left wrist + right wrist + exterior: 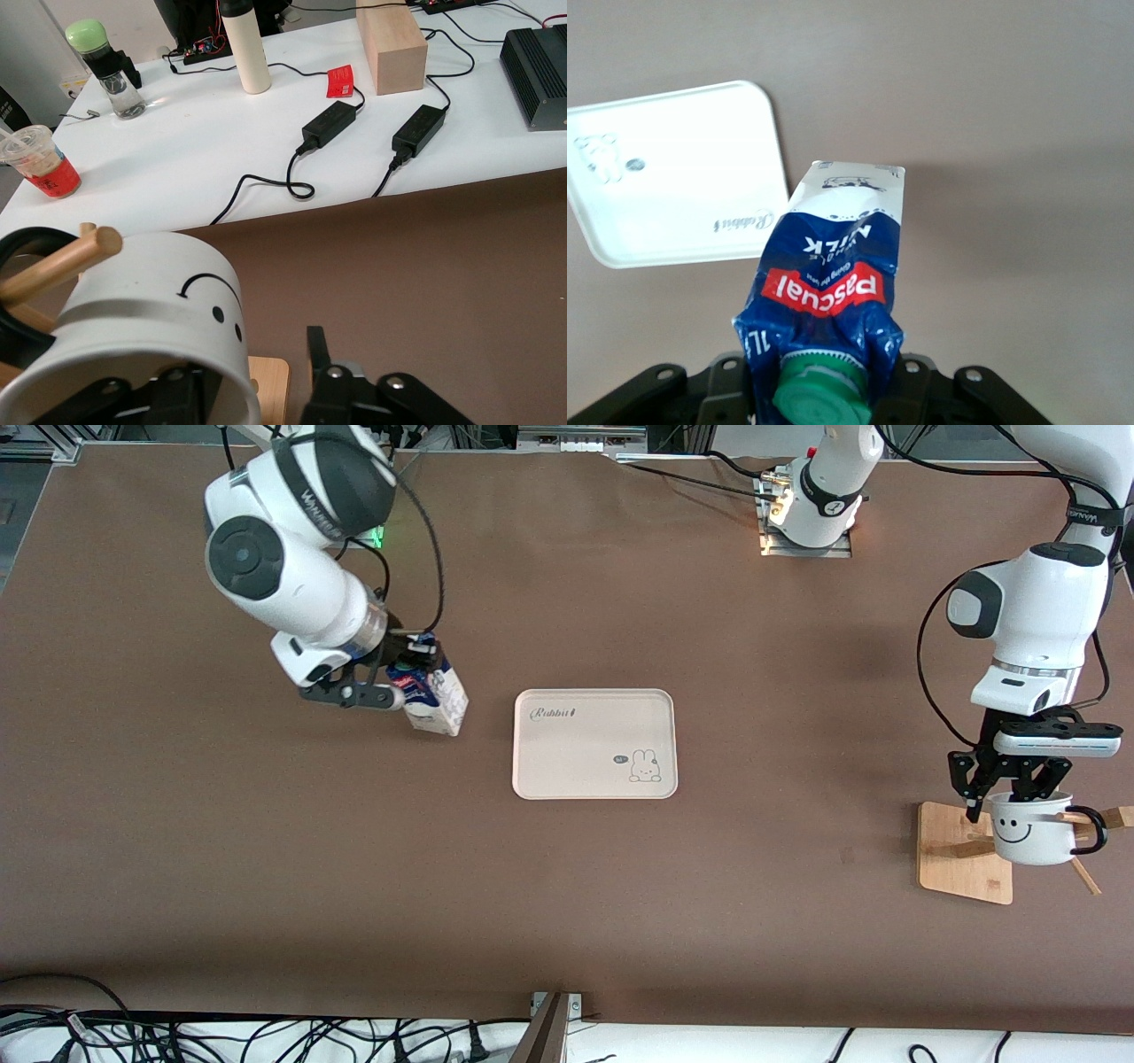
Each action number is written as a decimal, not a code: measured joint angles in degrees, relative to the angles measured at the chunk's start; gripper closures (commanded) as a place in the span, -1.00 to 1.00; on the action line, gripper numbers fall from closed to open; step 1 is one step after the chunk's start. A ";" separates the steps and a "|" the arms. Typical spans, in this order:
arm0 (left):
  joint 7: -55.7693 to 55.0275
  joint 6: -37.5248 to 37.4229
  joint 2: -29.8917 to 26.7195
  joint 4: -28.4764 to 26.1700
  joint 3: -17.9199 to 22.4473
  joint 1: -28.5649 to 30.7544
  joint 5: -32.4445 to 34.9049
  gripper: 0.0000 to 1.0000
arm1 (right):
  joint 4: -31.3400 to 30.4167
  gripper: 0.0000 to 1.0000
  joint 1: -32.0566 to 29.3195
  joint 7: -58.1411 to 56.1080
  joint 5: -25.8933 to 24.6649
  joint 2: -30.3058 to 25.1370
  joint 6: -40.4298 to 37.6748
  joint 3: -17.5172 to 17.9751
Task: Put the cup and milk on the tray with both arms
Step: 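Carry the milk carton with the right gripper toward the white tray, then lower the carton onto the tray while the left gripper lifts the mug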
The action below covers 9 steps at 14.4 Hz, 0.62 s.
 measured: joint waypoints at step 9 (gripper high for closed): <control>0.13 0.02 0.00 -0.01 0.43 0.06 0.00 0.38 | 8.32 0.08 12.56 -4.08 -4.05 9.19 4.95 0.04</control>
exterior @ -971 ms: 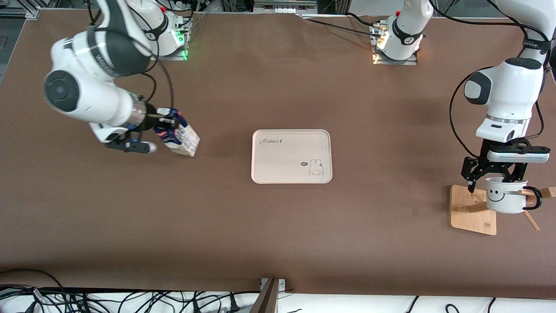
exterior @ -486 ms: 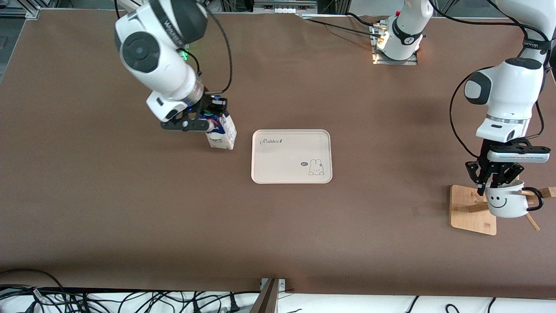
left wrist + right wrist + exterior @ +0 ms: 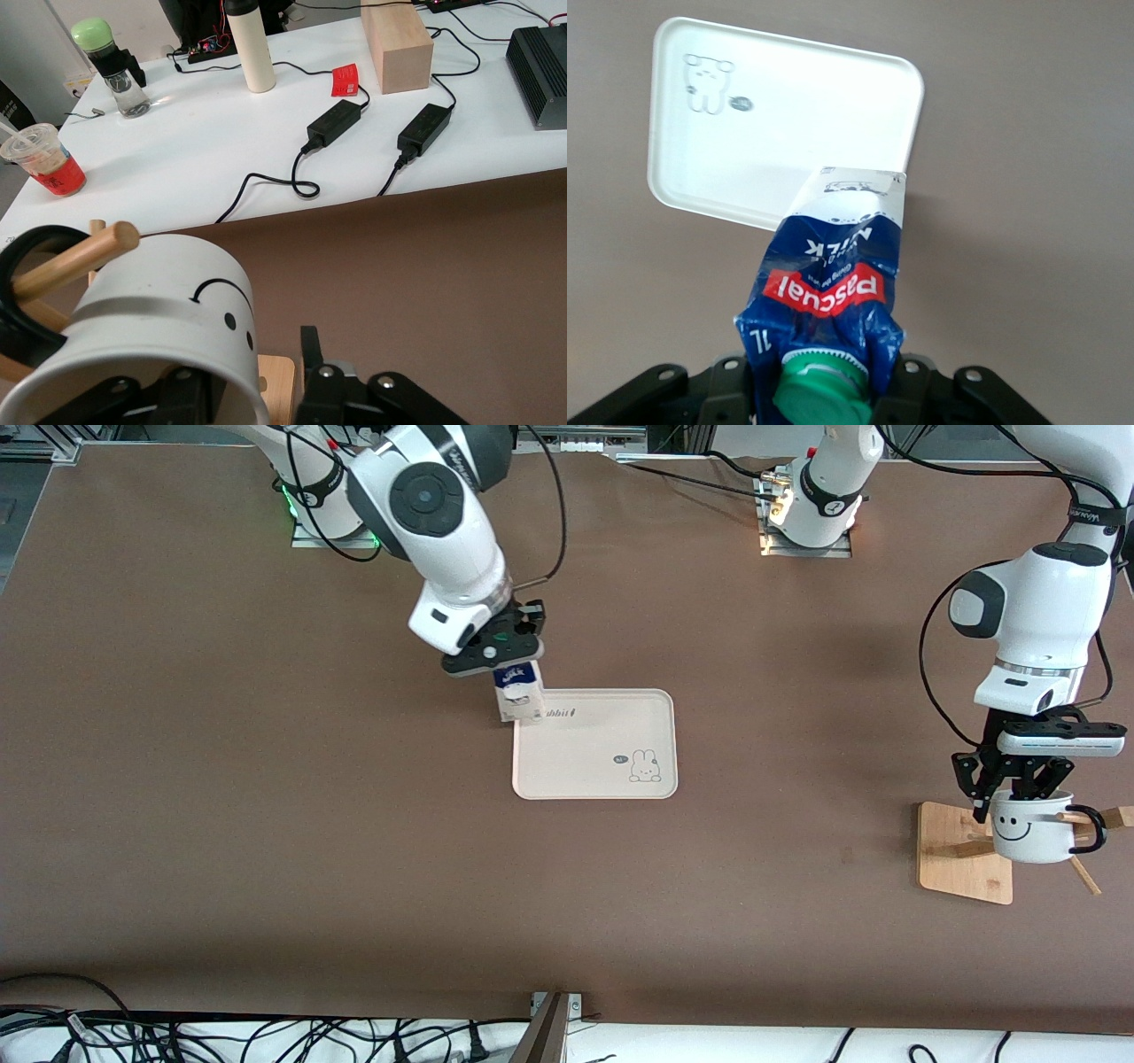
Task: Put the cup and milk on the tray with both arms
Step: 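Lower the carton onto the tray while the left gripper lifts the mug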
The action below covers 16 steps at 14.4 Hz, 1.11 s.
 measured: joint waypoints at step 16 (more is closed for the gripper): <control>0.00 0.11 -0.44 -0.57 0.45 -0.03 0.00 1.00 | 14.06 0.08 4.38 2.65 1.44 15.89 -2.80 -2.81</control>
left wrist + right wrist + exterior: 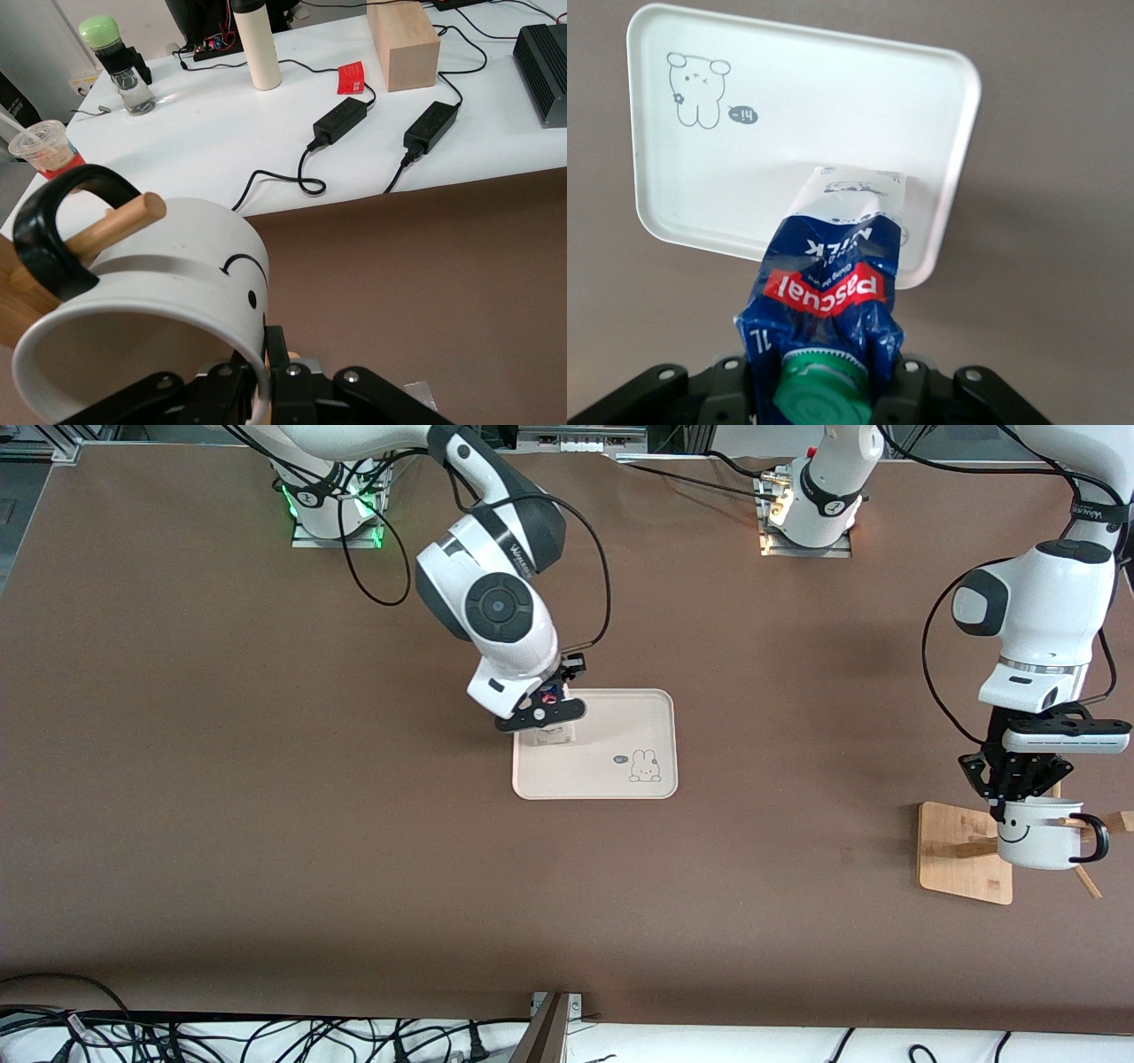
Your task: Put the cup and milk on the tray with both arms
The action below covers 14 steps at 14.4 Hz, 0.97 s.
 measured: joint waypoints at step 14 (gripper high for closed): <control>-4.18 -15.23 -3.38 1.61 -5.23 -8.59 0.00 1.00 | 0.74 -1.00 -0.25 0.33 -1.37 3.18 4.30 -1.83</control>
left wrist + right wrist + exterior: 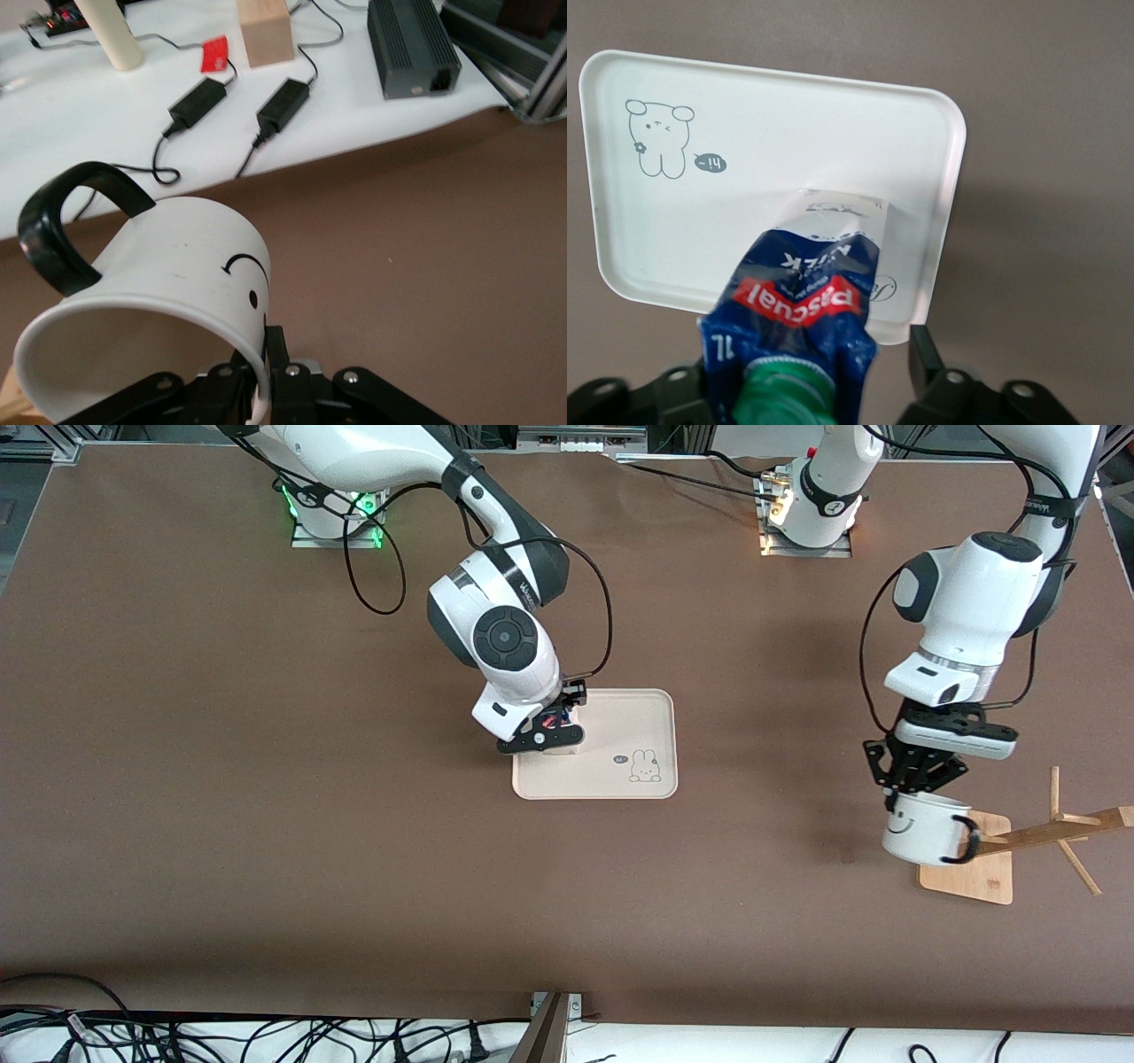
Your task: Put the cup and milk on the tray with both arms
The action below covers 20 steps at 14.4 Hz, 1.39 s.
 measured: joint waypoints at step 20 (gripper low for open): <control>-13.66 -58.37 17.75 33.46 -4.33 -22.31 -6.73 1.00 | 2.18 -1.00 -5.40 -24.87 -9.46 -20.49 -26.91 -21.00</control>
